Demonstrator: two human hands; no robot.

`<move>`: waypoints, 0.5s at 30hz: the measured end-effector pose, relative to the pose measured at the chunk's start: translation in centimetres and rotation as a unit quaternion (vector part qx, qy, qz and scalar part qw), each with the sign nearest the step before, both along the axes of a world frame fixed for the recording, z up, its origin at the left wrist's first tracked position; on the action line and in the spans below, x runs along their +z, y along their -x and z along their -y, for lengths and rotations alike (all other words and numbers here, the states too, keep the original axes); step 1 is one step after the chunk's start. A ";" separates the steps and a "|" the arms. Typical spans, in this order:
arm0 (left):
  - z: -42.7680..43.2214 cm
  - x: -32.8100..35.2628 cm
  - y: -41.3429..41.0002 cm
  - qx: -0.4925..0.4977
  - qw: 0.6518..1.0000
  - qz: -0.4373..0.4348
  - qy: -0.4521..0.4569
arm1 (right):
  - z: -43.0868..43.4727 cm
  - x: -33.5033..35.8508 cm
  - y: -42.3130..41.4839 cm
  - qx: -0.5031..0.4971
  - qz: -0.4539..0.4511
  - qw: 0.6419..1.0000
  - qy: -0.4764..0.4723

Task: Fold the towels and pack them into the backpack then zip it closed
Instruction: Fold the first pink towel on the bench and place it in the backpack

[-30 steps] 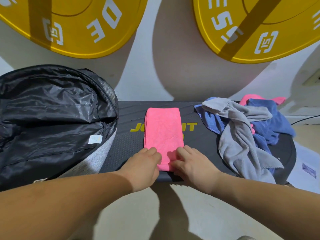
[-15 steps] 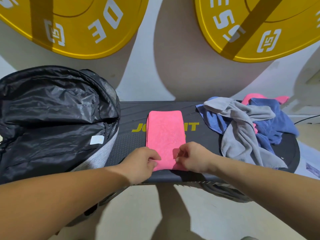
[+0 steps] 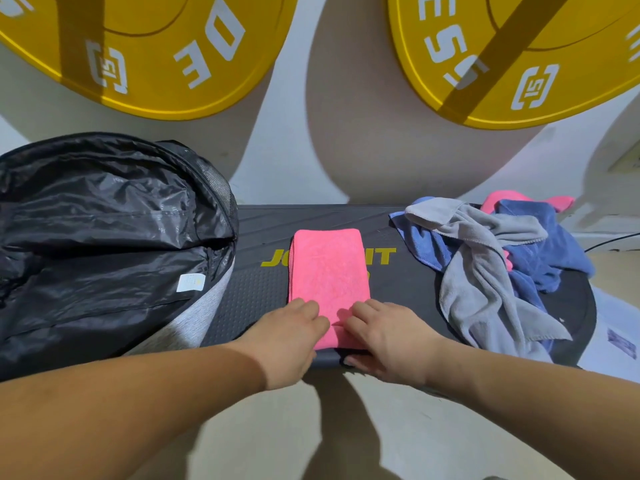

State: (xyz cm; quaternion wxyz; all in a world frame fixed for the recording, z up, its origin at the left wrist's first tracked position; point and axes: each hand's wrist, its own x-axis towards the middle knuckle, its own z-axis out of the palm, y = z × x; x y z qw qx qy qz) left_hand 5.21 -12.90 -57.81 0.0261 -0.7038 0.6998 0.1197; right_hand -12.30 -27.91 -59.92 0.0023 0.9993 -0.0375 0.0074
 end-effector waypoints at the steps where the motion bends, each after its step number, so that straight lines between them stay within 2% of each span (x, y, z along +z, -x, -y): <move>1: 0.0 -0.2 -0.3 0.019 1.000 -0.024 -0.003 | 0.0 -0.1 0.0 -0.011 -0.007 1.000 -0.007; 3: 0.0 -0.7 -0.9 0.053 0.996 -0.074 0.005 | 0.1 0.3 -0.3 -0.052 -0.010 0.997 -0.058; 5: 0.0 -0.9 -1.1 0.073 0.993 -0.095 0.017 | 0.2 0.9 -0.7 -0.107 -0.017 0.982 -0.154; 7: 0.0 -0.9 -1.4 0.100 0.989 -0.111 0.011 | 0.3 1.9 -1.2 -0.170 -0.031 0.952 -0.254; 9: -0.1 -0.9 -1.7 0.135 0.977 -0.166 -0.010 | 0.3 2.3 -1.4 -0.219 -0.059 0.923 -0.309; 13: 0.1 -1.3 -2.1 0.236 0.905 -0.353 -0.037 | 0.0 2.2 -1.6 -0.252 -0.091 0.898 -0.350; 15: 0.7 -1.5 -2.6 0.305 0.874 -0.377 -0.003 | 0.3 1.8 -1.7 -0.301 -0.059 0.877 -0.370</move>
